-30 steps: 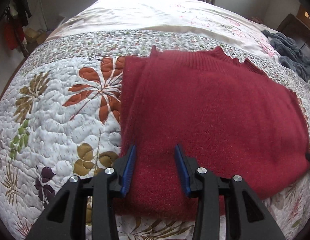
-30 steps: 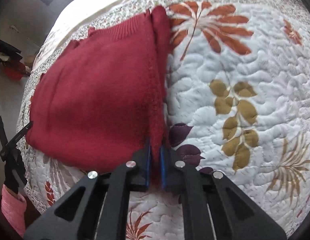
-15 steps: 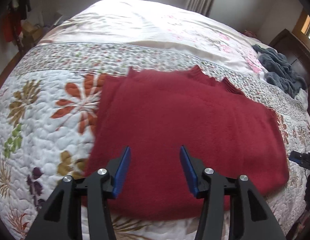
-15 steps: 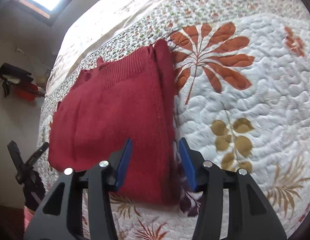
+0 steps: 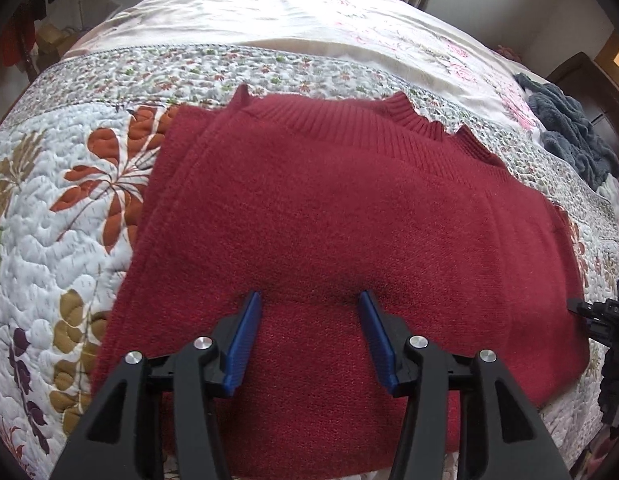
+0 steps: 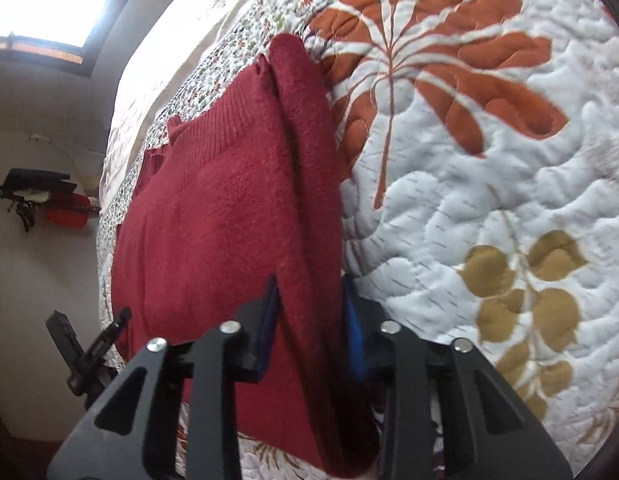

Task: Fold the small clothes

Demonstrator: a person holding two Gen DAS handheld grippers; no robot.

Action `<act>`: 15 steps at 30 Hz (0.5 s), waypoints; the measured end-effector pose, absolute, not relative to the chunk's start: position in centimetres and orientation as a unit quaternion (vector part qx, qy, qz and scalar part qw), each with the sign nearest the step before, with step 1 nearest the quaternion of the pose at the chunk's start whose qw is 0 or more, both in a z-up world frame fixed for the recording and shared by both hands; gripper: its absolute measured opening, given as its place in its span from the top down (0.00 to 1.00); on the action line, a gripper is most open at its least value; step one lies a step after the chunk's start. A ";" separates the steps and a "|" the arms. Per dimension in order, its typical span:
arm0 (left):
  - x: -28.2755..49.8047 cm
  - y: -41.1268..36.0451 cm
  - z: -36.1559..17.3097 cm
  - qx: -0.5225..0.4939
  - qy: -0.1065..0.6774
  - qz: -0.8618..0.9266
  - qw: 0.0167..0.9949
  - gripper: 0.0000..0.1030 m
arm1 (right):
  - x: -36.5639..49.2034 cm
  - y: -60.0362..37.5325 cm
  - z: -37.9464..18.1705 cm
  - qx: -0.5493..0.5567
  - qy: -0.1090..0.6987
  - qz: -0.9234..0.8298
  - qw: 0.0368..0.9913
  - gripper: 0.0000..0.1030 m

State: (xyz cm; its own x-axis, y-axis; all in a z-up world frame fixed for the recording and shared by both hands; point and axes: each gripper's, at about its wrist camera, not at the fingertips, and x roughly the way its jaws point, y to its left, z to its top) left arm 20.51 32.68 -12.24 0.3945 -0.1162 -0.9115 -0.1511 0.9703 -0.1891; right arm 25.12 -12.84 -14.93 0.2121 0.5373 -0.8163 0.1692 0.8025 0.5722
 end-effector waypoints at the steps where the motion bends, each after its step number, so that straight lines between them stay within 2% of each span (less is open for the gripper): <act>1: 20.5 32.7 -12.3 -0.122 0.550 0.010 0.826 0.49 | 25.1 -12.9 -14.9 0.290 0.614 0.127 0.723 0.76; 15: 20.5 32.8 -12.9 -0.123 0.546 0.000 0.828 0.48 | 25.0 -12.3 -15.2 0.254 0.618 0.100 0.737 0.79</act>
